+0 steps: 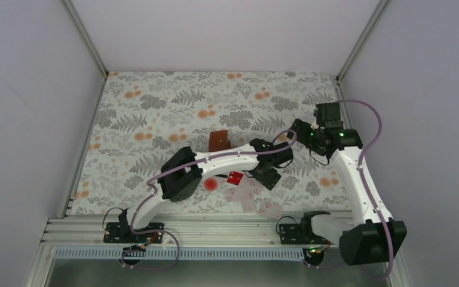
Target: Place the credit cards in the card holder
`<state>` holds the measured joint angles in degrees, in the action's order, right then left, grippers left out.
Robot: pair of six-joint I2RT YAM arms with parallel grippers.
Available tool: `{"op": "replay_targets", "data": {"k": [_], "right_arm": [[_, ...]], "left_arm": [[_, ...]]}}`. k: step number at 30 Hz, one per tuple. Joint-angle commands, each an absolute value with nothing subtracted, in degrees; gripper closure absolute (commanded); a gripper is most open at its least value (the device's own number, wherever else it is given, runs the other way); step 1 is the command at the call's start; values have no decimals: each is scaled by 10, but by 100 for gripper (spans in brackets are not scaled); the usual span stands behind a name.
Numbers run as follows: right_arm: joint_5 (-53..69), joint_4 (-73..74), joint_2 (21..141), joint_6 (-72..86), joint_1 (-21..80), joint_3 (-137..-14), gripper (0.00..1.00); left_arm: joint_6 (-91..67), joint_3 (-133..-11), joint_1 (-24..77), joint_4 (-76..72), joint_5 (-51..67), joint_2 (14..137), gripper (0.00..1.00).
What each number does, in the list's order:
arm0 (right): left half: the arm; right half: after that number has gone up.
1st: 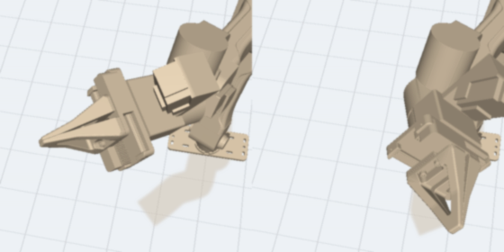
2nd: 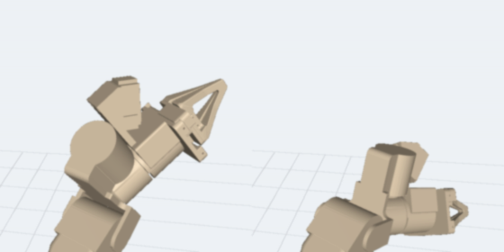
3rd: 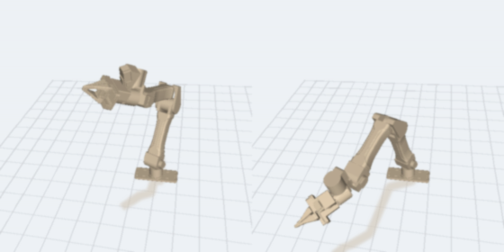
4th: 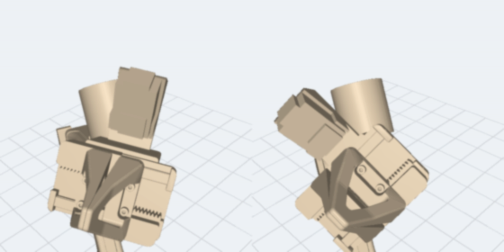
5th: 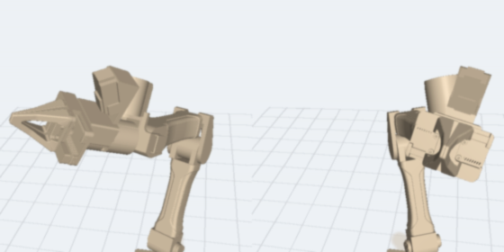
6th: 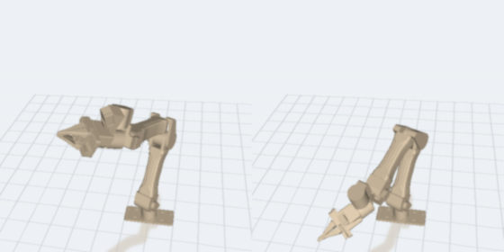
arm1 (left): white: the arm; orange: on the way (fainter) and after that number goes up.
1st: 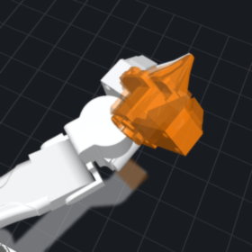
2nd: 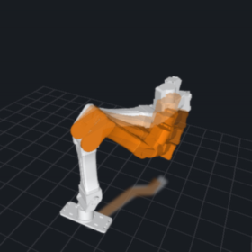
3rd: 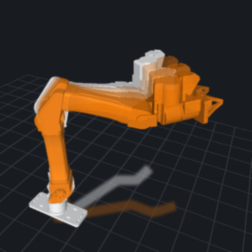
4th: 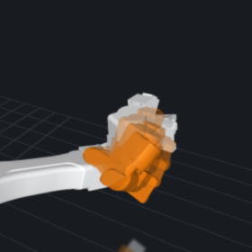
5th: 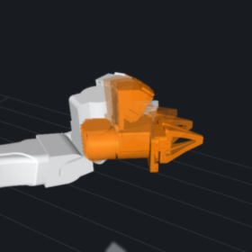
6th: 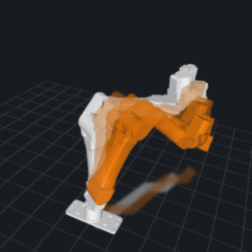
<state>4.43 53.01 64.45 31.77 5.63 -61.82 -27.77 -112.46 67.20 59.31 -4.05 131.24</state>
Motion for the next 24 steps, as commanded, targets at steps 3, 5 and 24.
{"op": "replay_targets", "data": {"k": [3,5,24], "right_arm": [[69,536,624,308,56,-616,1],[62,539,624,311,56,-617,1],[87,528,647,306,58,-624,1]], "left_arm": [[-315,-1140,689,652,-63,1338,4],[-320,-1140,697,653,-62,1343,4],[-370,-1084,702,630,-59,1351,23]]}}
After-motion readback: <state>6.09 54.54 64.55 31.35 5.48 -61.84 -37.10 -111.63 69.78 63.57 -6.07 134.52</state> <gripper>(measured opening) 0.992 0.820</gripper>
